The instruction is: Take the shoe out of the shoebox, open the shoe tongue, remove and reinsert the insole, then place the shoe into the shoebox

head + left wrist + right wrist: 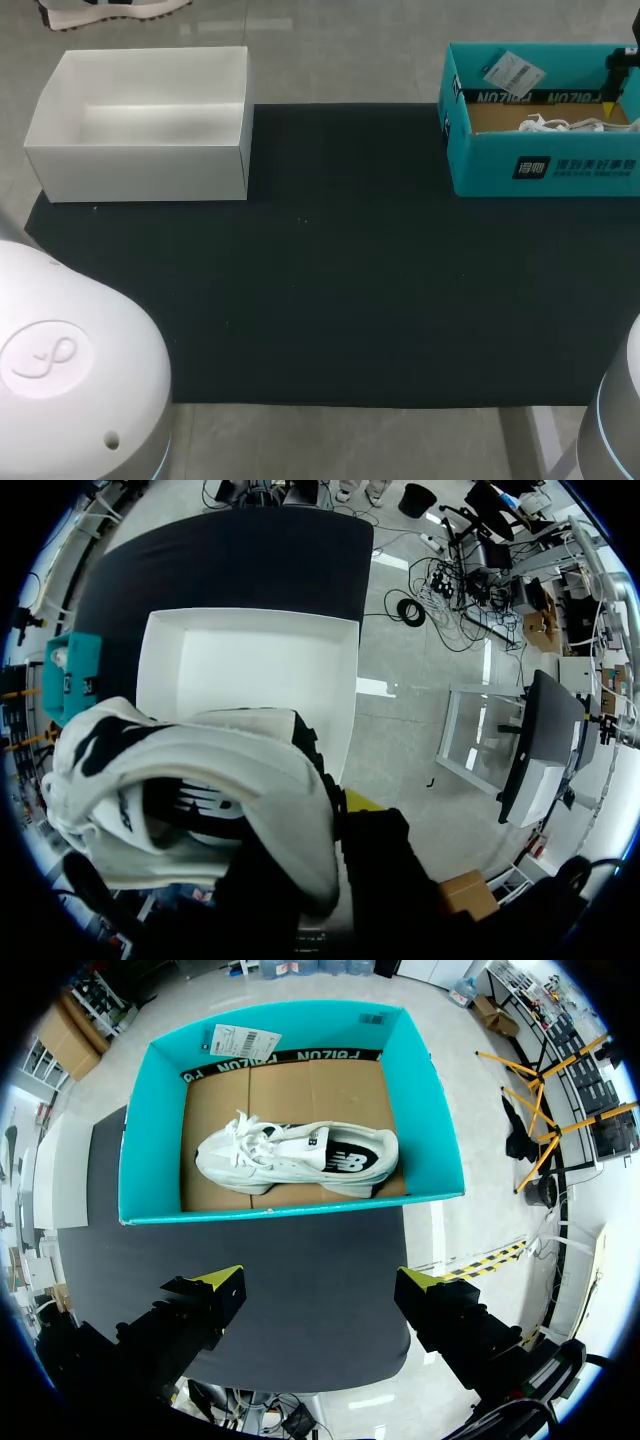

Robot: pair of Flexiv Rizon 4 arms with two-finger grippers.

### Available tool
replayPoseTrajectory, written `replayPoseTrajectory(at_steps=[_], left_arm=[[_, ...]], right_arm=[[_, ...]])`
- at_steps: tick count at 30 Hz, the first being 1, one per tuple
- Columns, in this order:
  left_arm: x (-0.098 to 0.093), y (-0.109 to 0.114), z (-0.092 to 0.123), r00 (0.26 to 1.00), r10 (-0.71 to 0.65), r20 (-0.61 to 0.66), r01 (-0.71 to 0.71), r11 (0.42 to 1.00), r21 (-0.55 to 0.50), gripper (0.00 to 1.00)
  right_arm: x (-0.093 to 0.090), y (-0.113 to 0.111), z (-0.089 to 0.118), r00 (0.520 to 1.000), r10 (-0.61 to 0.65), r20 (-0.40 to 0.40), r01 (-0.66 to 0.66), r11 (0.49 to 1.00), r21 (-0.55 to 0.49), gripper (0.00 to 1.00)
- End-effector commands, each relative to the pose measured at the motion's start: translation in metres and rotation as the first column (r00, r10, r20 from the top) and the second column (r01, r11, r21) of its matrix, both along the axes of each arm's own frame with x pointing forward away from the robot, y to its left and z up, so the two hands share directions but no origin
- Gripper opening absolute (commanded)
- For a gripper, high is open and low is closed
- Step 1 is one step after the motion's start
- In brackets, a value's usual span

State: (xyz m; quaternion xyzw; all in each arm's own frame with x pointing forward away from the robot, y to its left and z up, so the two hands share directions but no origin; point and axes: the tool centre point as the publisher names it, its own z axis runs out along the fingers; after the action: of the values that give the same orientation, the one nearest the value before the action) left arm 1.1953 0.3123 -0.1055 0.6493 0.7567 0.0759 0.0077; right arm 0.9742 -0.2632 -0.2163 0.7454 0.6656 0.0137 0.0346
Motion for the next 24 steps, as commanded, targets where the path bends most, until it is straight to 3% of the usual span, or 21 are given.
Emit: replayPoseTrajectory(at_steps=[1, 5, 14, 20, 24], left_arm=[[-0.009, -0.001, 0.0, 0.989, -0.015, 0.15, 0.011, 1.0, 0.026, 0.0], [-0.009, -0.001, 0.0, 0.989, -0.015, 0.15, 0.011, 1.0, 0.026, 0.0], [-0.055, -0.047, 0.016, 0.986, 0.017, 0.167, -0.031, 0.996, 0.08, 0.0], [-0.08, -0.073, 0.034, 0.969, 0.004, 0.245, -0.024, 0.997, 0.078, 0.0], [-0.093, -0.094, 0.035, 0.968, -0.008, 0.252, -0.009, 0.998, 0.066, 0.0]], right_arm=[[-0.001, 0.0, 0.0, 1.0, -0.001, 0.002, 0.001, 1.0, 0.0, 1.0], [-0.001, 0.0, 0.0, 1.0, -0.001, 0.002, 0.001, 1.0, 0.0, 1.0], [-0.001, 0.0, 0.0, 1.0, -0.001, 0.002, 0.001, 1.0, 0.0, 1.0], [-0.001, 0.0, 0.0, 1.0, -0.001, 0.002, 0.001, 1.0, 0.0, 1.0], [-0.001, 0.0, 0.0, 1.0, -0.001, 0.002, 0.001, 1.0, 0.0, 1.0]])
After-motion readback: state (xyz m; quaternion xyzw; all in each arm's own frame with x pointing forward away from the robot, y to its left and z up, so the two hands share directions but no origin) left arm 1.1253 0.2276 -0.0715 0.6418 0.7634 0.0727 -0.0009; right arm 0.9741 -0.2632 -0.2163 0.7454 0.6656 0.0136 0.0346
